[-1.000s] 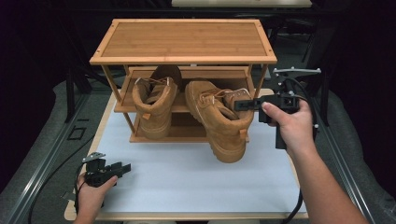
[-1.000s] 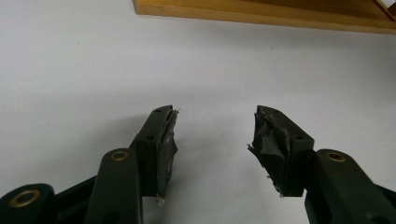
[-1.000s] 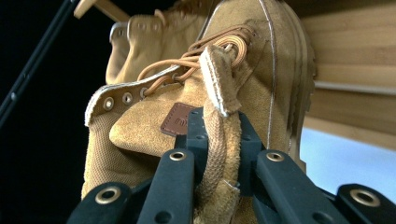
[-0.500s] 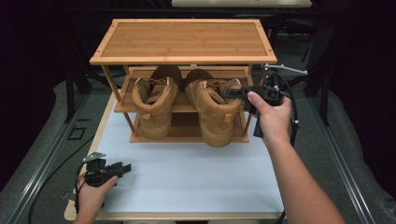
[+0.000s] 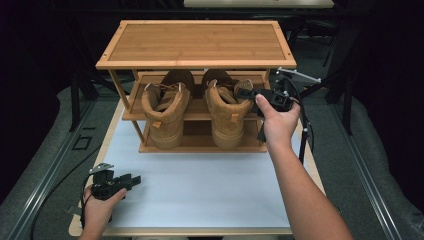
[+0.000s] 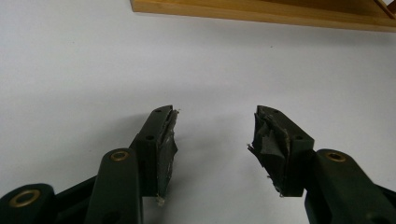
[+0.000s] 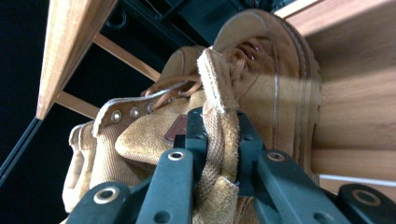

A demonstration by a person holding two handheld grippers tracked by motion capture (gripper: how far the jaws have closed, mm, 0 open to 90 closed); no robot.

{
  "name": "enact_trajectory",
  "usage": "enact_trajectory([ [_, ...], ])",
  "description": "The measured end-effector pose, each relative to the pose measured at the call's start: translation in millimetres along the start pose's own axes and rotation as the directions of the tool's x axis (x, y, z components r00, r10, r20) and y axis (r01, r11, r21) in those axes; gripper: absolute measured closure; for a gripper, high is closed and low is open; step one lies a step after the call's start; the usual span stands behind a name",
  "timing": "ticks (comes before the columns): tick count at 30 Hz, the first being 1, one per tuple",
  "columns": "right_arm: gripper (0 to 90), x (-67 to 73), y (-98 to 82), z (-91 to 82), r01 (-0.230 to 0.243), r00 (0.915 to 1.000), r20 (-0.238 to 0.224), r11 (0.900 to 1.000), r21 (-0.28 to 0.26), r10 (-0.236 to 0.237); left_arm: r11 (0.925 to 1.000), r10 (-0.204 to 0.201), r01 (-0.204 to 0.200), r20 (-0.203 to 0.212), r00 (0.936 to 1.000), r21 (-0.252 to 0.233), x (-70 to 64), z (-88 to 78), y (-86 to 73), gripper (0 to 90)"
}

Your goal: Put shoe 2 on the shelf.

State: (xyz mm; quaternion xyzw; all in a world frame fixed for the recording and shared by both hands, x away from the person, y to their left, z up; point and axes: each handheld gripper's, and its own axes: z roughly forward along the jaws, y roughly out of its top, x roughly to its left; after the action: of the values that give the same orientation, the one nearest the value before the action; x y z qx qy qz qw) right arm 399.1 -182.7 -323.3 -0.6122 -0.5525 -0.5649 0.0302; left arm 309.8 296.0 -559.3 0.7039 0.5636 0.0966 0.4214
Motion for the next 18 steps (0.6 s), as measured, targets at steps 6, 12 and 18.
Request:
enact_trajectory([
  [6,75.6,2.8,-6.4,1.5,0.037,0.9993,-0.001,0.999,-0.008,-0.037,1.0000,0.002,-0.002,0.001,1.0000,-0.008,-2.2,-0.7,1.1,48.0],
  [12,66.9,0.4,-5.9,2.8,0.045,0.9987,-0.024,0.999,-0.004,-0.045,0.9998,0.009,-0.009,0.002,1.0000,-0.016,-4.5,-1.2,2.9,48.0],
  [18,62.3,1.8,-5.0,2.3,0.072,0.9972,-0.022,0.997,-0.001,-0.072,0.9998,0.006,-0.006,0.004,1.0000,-0.019,-4.6,-0.7,4.6,48.0],
])
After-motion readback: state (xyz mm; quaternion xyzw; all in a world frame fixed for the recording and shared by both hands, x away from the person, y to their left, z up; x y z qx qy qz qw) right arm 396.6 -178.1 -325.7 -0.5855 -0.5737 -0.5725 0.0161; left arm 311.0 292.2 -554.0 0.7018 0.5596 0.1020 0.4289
